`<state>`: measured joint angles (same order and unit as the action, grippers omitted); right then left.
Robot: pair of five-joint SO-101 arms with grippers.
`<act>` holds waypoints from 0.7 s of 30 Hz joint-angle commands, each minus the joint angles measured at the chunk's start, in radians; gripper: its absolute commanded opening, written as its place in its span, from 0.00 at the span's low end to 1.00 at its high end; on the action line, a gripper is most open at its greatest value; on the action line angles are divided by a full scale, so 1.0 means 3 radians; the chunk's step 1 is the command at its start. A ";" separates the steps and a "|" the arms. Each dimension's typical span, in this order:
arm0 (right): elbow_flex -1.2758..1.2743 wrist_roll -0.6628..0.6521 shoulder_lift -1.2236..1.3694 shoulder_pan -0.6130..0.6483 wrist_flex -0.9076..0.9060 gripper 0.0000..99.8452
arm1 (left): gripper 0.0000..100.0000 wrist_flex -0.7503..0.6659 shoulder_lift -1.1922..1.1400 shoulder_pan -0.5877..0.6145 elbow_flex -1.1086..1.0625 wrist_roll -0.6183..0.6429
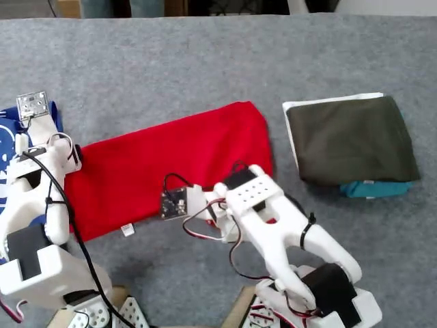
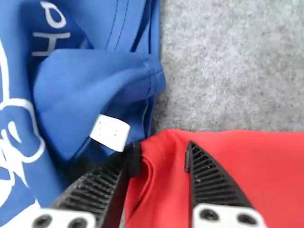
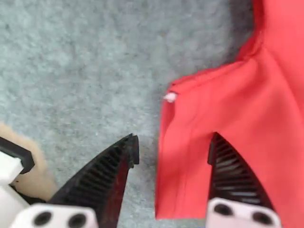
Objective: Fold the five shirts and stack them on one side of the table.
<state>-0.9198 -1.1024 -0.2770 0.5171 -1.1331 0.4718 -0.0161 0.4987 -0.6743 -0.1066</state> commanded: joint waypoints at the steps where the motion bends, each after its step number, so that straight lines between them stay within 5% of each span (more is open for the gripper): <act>1: -0.0120 0.0041 -0.0115 0.0031 0.0194 0.25 | 0.18 -0.0046 0.0020 0.0018 0.0156 0.0026; 18: 0.0013 0.0046 0.0770 -0.0189 0.0752 0.24 | 0.18 -0.0046 0.0026 0.0033 0.0130 0.0026; 21: -0.0003 0.0046 0.0775 -0.0189 0.0885 0.16 | 0.18 -0.0046 0.0020 0.0038 0.0136 0.0026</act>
<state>-0.9183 -1.1024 -0.0959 0.4818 -0.9306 0.4718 -0.0161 0.4987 -0.6743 -0.1066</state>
